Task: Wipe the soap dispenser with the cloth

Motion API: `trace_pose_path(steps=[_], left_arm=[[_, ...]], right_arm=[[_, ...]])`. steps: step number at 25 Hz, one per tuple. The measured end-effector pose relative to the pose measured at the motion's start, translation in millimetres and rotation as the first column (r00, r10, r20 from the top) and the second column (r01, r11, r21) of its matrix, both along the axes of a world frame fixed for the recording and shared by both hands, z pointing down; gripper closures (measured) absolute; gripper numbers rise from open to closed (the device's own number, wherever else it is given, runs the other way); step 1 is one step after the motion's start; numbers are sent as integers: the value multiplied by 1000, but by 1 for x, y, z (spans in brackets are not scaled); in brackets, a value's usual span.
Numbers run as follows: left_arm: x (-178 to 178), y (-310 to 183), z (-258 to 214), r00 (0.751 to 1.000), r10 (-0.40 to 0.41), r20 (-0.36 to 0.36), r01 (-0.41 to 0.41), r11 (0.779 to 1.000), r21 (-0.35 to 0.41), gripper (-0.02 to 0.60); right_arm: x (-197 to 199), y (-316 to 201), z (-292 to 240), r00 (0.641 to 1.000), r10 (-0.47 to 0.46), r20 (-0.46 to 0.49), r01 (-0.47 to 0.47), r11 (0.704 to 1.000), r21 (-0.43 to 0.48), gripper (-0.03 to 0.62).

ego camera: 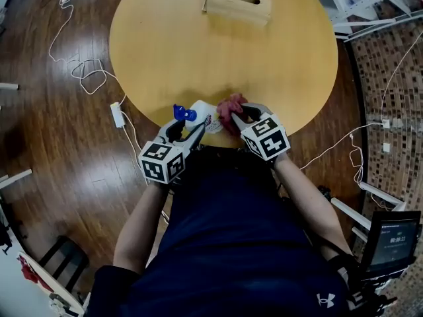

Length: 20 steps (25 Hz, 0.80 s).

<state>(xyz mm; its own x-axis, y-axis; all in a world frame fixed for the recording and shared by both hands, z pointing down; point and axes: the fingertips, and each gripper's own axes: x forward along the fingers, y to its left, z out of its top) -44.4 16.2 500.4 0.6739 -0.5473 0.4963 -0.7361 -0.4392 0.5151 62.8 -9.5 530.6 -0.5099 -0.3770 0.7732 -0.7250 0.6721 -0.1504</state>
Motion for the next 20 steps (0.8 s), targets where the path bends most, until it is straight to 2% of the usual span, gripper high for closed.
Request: trace_pose_path(steps=[1,3,4,6,8,10,13,15,16,18,20], left_arm=[[0,0,0,1000,9,3,-9,1000,8,350],[1,3,1,999,36,19,-36,999,36,350],[1,5,1,998,48,29,-50,997,53,350],[1,6,2,999,44,31,-46,997,66,350],[-3,6,4,1000,18,10,-18,999,48,350],[-7,8,3,1000,5,-4,-5,999,45,350],[-8,12,0,1000,13,-4,-12,997,72,350],[-6,17,1,1000,25,10,-26,995,99,350],[-6,18,3,999,29,21,-31,993,117,350],[-8,20,7,998,37,46,-44,987,157,350],[-7,21,8,997,48,65,-59,982,181,350]], right_arm=[[-17,-9,-26,995,-8,99,4,999,42,497],[-54,-18,-70,960,-74,270,48,994,101,496],[-68,-18,-79,947,-115,299,82,989,121,497],[-76,-14,-69,953,-150,264,118,984,132,497],[-61,-8,-40,970,-95,222,82,995,63,497],[-40,0,-8,975,-4,222,19,998,-64,497],[-9,13,31,982,85,169,-40,966,-256,496],[5,13,38,980,143,138,-90,939,-331,496],[6,7,31,971,176,165,-113,935,-336,496],[-9,-8,-6,925,218,312,-119,944,-307,496],[-40,-16,-48,869,172,464,-55,965,-256,496]])
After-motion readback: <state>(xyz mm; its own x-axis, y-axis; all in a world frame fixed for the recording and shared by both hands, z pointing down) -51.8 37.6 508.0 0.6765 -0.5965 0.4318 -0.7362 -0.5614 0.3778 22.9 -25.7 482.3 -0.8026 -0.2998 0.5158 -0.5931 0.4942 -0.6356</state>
